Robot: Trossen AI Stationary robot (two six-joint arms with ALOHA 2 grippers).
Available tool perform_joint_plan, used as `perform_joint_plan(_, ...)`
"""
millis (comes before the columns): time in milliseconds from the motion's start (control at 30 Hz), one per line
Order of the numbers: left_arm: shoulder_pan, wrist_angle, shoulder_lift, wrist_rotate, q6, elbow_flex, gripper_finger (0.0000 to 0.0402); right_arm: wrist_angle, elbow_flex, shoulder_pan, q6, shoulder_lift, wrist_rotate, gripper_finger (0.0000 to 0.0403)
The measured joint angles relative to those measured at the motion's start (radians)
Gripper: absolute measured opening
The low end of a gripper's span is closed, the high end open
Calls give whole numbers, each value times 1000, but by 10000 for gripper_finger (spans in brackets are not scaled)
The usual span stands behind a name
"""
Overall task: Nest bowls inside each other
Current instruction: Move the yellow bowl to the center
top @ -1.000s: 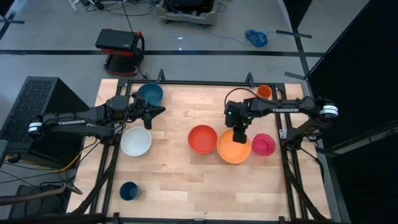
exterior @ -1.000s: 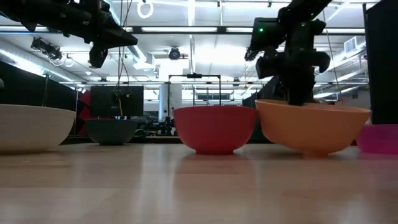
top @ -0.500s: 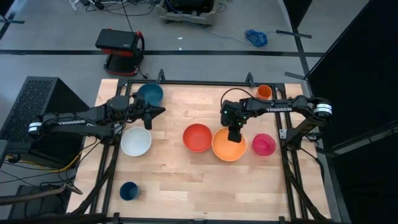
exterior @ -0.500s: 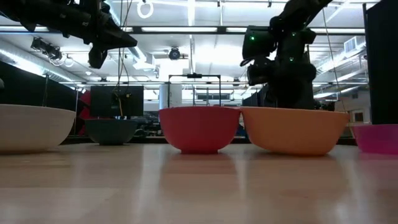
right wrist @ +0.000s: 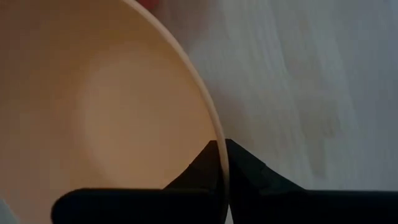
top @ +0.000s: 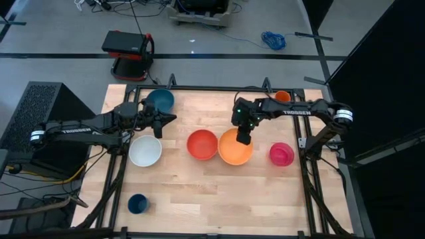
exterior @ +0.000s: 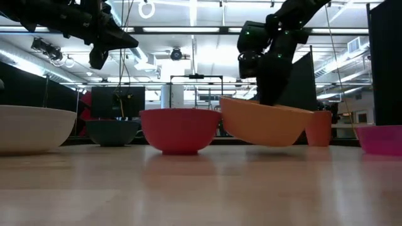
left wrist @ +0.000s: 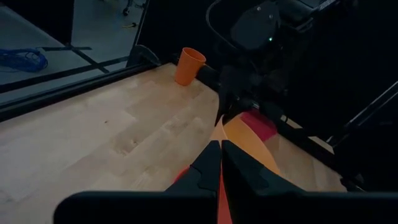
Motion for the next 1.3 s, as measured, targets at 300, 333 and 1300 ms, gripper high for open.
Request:
perform_joint_plan(300, 0, 9, 0, 0, 0, 0, 2, 0, 36, 11, 1, 96, -51, 0)
perform_joint_plan(333, 0, 8, 0, 0, 0, 0, 1, 0, 36, 11, 1, 101, -57, 0)
perform_joint_plan(1300, 0, -1, 0, 0, 0, 0, 3, -22, 40, 12, -25, 110, -120, 54)
